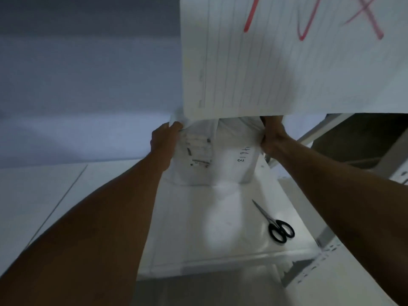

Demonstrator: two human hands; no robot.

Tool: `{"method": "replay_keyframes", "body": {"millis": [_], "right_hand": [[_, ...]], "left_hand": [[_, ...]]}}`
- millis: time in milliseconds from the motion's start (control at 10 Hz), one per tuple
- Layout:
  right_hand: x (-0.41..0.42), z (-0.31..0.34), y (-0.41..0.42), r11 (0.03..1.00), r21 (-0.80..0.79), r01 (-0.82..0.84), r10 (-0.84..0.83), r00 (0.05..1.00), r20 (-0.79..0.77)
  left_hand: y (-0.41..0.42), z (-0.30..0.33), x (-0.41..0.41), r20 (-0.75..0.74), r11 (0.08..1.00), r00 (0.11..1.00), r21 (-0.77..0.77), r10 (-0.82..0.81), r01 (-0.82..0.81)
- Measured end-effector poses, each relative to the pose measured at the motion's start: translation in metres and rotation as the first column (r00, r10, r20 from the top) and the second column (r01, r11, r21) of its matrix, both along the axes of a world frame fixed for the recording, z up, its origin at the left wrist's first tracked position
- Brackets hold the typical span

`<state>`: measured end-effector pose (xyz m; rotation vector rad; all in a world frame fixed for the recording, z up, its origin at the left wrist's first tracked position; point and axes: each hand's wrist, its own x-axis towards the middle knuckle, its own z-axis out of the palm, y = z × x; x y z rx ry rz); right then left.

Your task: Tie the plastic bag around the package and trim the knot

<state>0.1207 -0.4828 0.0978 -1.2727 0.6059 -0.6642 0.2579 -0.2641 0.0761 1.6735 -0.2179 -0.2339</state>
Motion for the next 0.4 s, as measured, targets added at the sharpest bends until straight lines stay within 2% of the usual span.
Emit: {"method": "replay_keyframes", "body": {"millis": [100, 300, 400], "right_hand": [[0.011, -0.02, -0.018, 0.996, 0.075, 0.04, -0.04, 0.999, -0.003], [-0.015, -0.004, 0.006, 0.979, 0.195, 0.055, -0.054, 0.999, -0.006], [-0.045, -0.008, 0.018, 0.983, 0.185, 0.02, -0.015, 1.0, -0.026]], "left_hand": [[-0.006, -0.008, 0.005, 0.061, 0.999, 0.997, -0.008, -0.036, 0.037], [0.016, 0.0, -0.008, 0.017, 0.994, 0.996, 0.063, -0.085, 0.084], [0.05, -0.009, -0.031, 0.022, 0.991, 0.997, 0.118, -0.071, 0.068]]}}
